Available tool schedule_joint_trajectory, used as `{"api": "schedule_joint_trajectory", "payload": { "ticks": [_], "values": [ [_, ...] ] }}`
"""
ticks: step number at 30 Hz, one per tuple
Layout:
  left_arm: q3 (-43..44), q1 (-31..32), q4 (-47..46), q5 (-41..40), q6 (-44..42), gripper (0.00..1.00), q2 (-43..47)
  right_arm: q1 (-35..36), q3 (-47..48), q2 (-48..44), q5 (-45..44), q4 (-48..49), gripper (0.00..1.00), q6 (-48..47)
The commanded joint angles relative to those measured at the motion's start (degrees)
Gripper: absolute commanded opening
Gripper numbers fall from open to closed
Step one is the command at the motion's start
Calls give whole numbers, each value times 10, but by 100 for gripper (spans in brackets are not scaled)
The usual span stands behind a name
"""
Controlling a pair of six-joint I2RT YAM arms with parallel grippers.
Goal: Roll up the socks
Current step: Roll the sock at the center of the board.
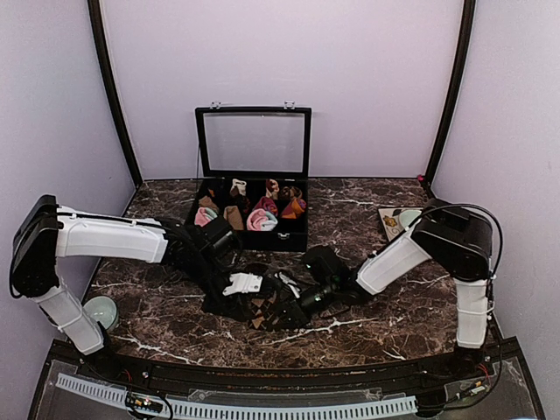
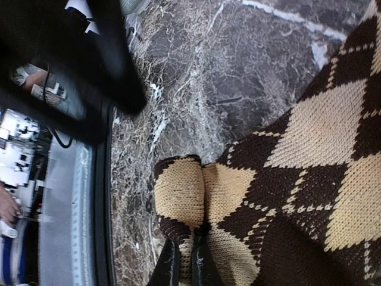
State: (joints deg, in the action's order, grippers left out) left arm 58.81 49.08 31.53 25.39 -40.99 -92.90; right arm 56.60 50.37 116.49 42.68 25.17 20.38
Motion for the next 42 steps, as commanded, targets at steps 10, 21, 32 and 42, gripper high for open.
{"api": "schedule_joint_trajectory", "payload": {
  "ticks": [10, 21, 32, 42],
  "values": [
    [1, 71, -74, -102, -41, 27, -55, -30, 17, 98, 12, -253, 0, 58],
    [1, 90, -100, -101, -20, 25, -75, -32, 28, 102, 21, -247, 0, 81],
    [-13, 112, -121, -134, 19, 15, -107, -33, 18, 102, 13, -219, 0, 103],
    [-14, 62, -86, -44, 64, 0, -128, -32, -15, 53, -34, -174, 99, 78]
  ]
}}
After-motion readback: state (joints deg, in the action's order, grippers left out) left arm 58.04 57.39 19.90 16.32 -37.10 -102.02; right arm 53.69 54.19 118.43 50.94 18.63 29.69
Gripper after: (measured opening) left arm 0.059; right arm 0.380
